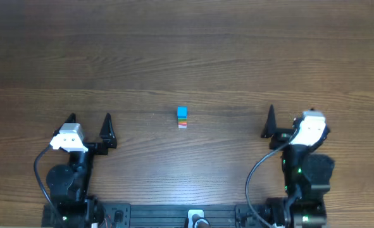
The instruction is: Stack Cubes
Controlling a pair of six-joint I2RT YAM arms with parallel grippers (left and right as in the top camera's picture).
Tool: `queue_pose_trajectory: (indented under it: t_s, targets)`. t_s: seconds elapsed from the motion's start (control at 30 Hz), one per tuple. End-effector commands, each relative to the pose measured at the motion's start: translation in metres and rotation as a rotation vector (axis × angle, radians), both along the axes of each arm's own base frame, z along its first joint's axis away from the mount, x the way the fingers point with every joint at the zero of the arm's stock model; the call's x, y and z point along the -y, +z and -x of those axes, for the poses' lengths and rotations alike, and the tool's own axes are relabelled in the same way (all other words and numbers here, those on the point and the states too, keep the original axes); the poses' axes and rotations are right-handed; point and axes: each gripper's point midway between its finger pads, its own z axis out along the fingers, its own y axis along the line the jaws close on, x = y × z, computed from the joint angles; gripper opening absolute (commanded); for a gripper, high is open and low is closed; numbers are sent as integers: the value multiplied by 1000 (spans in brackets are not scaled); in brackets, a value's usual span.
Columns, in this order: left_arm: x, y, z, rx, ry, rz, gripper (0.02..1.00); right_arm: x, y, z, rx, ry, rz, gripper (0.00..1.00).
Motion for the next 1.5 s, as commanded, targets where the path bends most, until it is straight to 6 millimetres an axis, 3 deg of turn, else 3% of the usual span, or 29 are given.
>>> queue_pose_trajectory:
  t_s: [0.03, 0.27, 0.67, 1.5]
  targets:
    - [0, -1, 0, 2, -2, -14, 1000, -7, -11, 7, 59, 46, 21, 991]
    - [0, -1, 0, 2, -2, -14, 1000, -12, -22, 11, 109, 72, 27, 991]
    - [0, -1, 0, 1, -2, -14, 1000, -16, -58, 2, 84, 104, 73, 991]
    - [0, -1, 0, 1, -2, -14, 1000, -12, -60, 2, 68, 82, 74, 993]
